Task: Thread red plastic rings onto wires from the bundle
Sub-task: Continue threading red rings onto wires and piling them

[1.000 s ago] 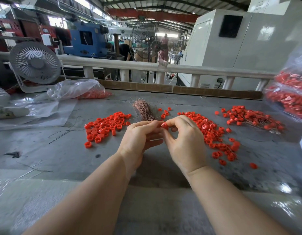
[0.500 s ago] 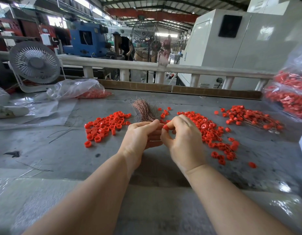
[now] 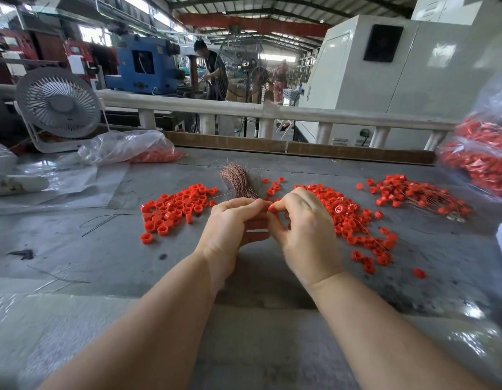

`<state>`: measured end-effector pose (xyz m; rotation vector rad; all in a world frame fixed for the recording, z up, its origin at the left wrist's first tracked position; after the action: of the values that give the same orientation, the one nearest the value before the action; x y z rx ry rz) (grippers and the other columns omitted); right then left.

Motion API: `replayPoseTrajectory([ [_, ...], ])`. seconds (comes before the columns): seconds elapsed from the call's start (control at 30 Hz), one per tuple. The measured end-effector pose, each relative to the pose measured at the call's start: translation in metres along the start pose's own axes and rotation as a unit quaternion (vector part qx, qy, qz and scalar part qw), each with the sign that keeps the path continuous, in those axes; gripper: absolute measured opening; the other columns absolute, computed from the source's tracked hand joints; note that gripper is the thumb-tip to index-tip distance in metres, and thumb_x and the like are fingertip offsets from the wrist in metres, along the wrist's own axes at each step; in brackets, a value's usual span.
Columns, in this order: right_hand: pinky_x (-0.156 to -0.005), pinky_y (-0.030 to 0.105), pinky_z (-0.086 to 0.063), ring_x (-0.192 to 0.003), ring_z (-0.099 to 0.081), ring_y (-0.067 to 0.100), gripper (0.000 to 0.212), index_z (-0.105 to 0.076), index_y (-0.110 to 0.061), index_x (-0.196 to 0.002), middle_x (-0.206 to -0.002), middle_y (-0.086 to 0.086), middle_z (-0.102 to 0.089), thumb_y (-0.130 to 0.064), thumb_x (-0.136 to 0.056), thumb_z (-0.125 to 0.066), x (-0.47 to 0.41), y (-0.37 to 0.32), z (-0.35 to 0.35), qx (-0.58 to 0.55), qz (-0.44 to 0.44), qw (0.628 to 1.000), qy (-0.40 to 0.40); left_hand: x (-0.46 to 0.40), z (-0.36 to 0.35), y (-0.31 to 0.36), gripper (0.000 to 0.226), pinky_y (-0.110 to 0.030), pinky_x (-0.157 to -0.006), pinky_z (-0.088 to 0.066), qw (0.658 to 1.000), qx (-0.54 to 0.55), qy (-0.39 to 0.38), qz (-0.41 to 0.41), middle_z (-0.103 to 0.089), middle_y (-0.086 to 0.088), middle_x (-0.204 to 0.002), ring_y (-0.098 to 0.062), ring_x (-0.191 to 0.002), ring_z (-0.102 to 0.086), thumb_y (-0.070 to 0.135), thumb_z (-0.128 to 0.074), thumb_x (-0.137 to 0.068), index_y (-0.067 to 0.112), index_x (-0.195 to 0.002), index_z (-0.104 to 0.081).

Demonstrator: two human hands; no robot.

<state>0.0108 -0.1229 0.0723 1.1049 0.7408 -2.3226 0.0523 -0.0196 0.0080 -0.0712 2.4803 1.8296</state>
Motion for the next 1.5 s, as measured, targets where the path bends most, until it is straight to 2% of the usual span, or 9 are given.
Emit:
replayPoseTrajectory([
  [0.17,-0.065,0.033,-0.046,-0.074,-0.058,0.029,0.009,-0.062,0.0,-0.074,-0.077,0.012,-0.06,-0.002,-0.076,-0.071,0.0,-0.004,0.001,0.012,0.026,1.0,0.001,-0.003,-0.001,-0.005,0.017,-0.027,-0.07,-0.054,0.999,0.045,-0.017,0.024,-0.067,-0.005,-0.069,-0.014,-0.065,-0.064,0.013,-0.057,-0.088,0.011,-0.075,-0.068],
  [0.23,-0.064,0.035,-0.049,-0.074,-0.058,0.03,0.01,-0.062,0.0,-0.073,-0.077,0.012,-0.061,-0.001,-0.075,-0.072,0.001,-0.006,0.001,0.02,0.039,0.999,-0.001,-0.003,-0.003,-0.007,0.008,-0.024,-0.066,-0.054,0.997,0.06,-0.025,0.032,-0.065,-0.003,-0.067,-0.011,-0.062,-0.062,0.018,-0.065,-0.079,0.011,-0.074,-0.067],
  [0.33,-0.063,0.035,-0.05,-0.074,-0.059,0.03,0.01,-0.063,-0.001,-0.072,-0.077,0.012,-0.061,0.001,-0.073,-0.073,0.001,-0.01,0.003,0.022,0.051,0.998,0.003,-0.004,-0.002,-0.009,0.017,-0.019,-0.061,-0.053,0.996,0.073,-0.028,0.036,-0.062,-0.002,-0.063,-0.008,-0.057,-0.06,0.023,-0.069,-0.063,0.011,-0.075,-0.066],
  [0.53,-0.064,0.037,-0.051,-0.074,-0.059,0.029,0.008,-0.064,-0.003,-0.073,-0.077,0.01,-0.063,0.0,-0.074,-0.071,0.0,-0.005,0.006,0.005,0.029,1.0,0.009,-0.004,-0.001,-0.009,0.005,-0.014,-0.056,-0.051,0.997,0.065,-0.037,0.036,-0.064,0.001,-0.061,-0.005,-0.055,-0.059,0.012,-0.064,-0.077,0.01,-0.081,-0.067],
  [0.73,-0.062,0.038,-0.05,-0.07,-0.057,0.028,0.012,-0.06,-0.002,-0.071,-0.074,0.009,-0.061,0.004,-0.073,-0.07,0.0,0.0,0.006,-0.015,0.011,1.0,0.013,-0.004,-0.001,-0.002,0.016,-0.012,-0.057,-0.048,0.999,0.0,-0.031,-0.019,-0.071,0.005,-0.069,-0.002,-0.064,-0.065,0.004,-0.058,-0.086,0.015,-0.085,-0.069],
  [0.93,-0.064,0.036,-0.047,-0.07,-0.056,0.03,0.015,-0.059,-0.004,-0.068,-0.073,0.01,-0.059,0.005,-0.071,-0.07,0.0,0.0,0.003,-0.014,0.008,1.0,0.001,-0.002,-0.001,0.008,0.016,-0.011,-0.05,-0.043,0.996,-0.046,-0.007,-0.076,-0.067,0.005,-0.059,0.0,-0.051,-0.057,-0.004,-0.058,-0.085,0.009,-0.082,-0.068],
  [1.1,-0.065,0.033,-0.047,-0.071,-0.057,0.027,0.015,-0.06,-0.005,-0.07,-0.075,0.009,-0.06,0.005,-0.072,-0.071,0.0,0.002,0.001,-0.023,0.004,1.0,-0.003,0.0,0.0,0.01,0.017,-0.011,-0.052,-0.044,0.994,-0.065,0.007,-0.09,-0.068,0.005,-0.06,0.0,-0.053,-0.058,-0.004,-0.058,-0.086,0.009,-0.083,-0.069],
  [1.3,-0.069,0.023,-0.048,-0.075,-0.058,0.016,0.012,-0.062,-0.009,-0.078,-0.079,0.001,-0.061,-0.002,-0.076,-0.071,-0.001,0.012,0.0,-0.101,-0.041,0.994,0.004,0.001,0.0,0.011,0.019,-0.012,-0.052,-0.045,0.994,-0.065,0.006,-0.088,-0.07,0.006,-0.066,0.0,-0.059,-0.062,0.0,-0.057,-0.088,0.014,-0.083,-0.068],
  [1.5,-0.072,0.03,-0.045,-0.074,-0.056,0.019,0.012,-0.062,-0.008,-0.079,-0.077,0.002,-0.062,0.004,-0.078,-0.061,-0.001,0.022,0.005,-0.102,-0.075,0.991,0.051,0.001,0.004,0.014,0.024,-0.014,-0.05,-0.043,0.991,-0.079,0.028,-0.1,-0.069,0.009,-0.064,-0.003,-0.065,-0.06,0.003,-0.058,-0.088,0.021,-0.076,-0.068],
])
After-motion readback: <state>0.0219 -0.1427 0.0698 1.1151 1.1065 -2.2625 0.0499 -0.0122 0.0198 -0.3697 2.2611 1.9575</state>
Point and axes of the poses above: each hand's wrist, its own x-axis away from the middle knuckle, its own z-axis out of the back of the hand, y = z × x, the point moved 9 cm from there along -x, towards the middle knuckle
